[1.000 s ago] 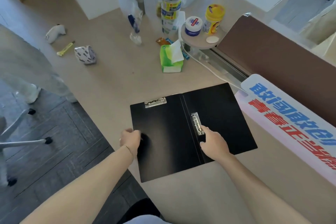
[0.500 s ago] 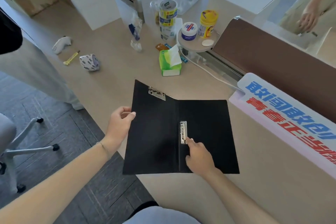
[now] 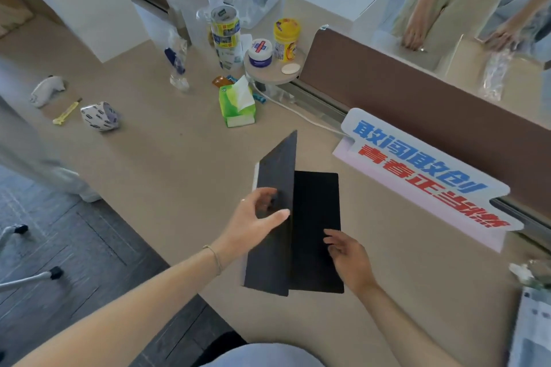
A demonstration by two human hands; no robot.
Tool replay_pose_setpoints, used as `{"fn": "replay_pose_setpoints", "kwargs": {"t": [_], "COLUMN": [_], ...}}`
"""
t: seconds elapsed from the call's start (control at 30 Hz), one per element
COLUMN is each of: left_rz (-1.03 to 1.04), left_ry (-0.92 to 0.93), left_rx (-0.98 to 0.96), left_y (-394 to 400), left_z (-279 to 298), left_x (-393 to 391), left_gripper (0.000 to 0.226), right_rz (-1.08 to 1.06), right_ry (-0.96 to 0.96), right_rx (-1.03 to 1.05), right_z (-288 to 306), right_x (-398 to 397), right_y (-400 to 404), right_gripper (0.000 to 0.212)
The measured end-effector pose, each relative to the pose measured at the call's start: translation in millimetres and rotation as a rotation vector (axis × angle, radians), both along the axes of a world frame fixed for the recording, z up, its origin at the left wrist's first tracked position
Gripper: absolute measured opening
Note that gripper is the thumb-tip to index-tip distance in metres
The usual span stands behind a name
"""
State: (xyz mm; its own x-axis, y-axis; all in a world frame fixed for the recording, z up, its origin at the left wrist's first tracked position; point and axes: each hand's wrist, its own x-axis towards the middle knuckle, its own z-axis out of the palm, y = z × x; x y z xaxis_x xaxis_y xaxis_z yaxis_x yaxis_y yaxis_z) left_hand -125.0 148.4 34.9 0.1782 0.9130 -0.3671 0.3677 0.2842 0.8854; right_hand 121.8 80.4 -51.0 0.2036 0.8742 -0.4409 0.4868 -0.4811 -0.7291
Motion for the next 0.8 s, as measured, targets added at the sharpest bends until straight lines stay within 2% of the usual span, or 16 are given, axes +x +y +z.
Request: {"fn": "replay_pose_setpoints", "kwargs": {"t": [0.1, 0.2, 0.3, 0.43, 0.53, 0.67, 0.8], "left_rz": [-0.008, -0.045, -0.163, -0.241, -0.138, 0.200, 0.273], "left_ry": [0.084, 0.276, 0.435, 0.538, 0.526, 0.429, 0.293], "left_rx": [-0.047, -0.094, -0.093, -0.077, -0.079, -0.220, -0.405], "left_y": [-10, -16, -19, -16, -13, -7, 5], "left_z": [-37, -65, -78, -82, -85, -91, -97], "left_x": [11, 6, 3, 9, 12, 9, 2], "left_gripper": [0.055, 0.045, 0.037, 0.037, 0.037, 0.035, 0.029], "right_rz": [-0.118, -0.150, -0.075, 0.165, 0.318, 0.396, 0.435], "right_ry": [0.087, 0.051, -0.074, -0.092, -0.198, -0.346, -0.400], "right_rx": [0.010, 0.014, -0.016, -0.136, -0.190, -0.216, -0.244], "right_z": [9, 10, 8, 1, -8, -6, -2], "right_x": [21, 32, 37, 32, 26, 18, 13], "right_y": [0, -1, -7, -12, -11, -10, -4], "right_gripper": [0.041, 0.045, 0.046, 0.058, 0.059, 0.060, 0.063]}}
